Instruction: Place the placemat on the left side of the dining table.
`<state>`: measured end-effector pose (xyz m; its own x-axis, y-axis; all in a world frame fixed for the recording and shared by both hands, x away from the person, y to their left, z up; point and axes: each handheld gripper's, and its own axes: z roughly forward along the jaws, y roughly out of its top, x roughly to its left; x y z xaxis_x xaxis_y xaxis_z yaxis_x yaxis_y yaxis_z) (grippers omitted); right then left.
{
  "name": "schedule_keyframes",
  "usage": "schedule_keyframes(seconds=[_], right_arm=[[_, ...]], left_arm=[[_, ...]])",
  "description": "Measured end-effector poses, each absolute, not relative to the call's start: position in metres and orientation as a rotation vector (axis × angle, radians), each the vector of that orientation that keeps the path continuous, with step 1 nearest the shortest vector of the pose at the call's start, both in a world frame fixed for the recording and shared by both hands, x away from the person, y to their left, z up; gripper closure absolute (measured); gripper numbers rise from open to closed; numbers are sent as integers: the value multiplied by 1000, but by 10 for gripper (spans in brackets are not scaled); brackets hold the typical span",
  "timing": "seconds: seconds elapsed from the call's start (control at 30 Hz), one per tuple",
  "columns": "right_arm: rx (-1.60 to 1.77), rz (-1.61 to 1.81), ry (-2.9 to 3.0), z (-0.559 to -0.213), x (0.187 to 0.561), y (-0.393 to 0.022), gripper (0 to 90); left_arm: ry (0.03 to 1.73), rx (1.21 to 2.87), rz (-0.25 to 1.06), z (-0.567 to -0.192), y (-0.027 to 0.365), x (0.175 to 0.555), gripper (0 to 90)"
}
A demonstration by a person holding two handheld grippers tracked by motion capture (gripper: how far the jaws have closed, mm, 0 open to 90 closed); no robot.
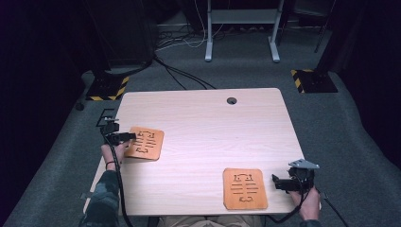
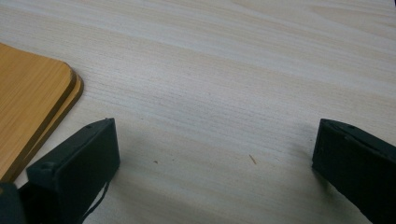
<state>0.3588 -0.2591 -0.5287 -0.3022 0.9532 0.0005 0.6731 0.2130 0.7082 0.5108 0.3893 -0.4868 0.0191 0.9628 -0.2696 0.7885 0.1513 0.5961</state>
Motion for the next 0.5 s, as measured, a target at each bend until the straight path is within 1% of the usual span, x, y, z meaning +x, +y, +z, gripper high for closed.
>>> schedule_keyframes(seconds=[0.07,0.1,0.13,0.2,0.23,0.3,0.33,0.5], right_arm=[[1503,853,2054,-529,359,-259,0],[1504,853,2054,-529,359,-259,0],[1505,854,2053,-529,359,-259,0],[1505,854,2053,-529,359,-259,0],[1505,854,2053,-529,359,-259,0],[1505,854,2053,-529,359,-259,0],[1505,854,2053,-529,359,-259,0],[1505,854,2052,-529,359,-259,0]], left_arm=[[1810,1668,383,-488,387,512,602],[1817,1703,419,-487,385,511,587],[1814,1706,431,-489,384,512,552],[1820,1717,425,-491,383,511,517],[1826,1727,447,-492,383,511,485],[1838,1725,425,-494,382,510,451],[1845,1725,429,-493,382,510,420],[1806,1744,429,-488,378,505,307]])
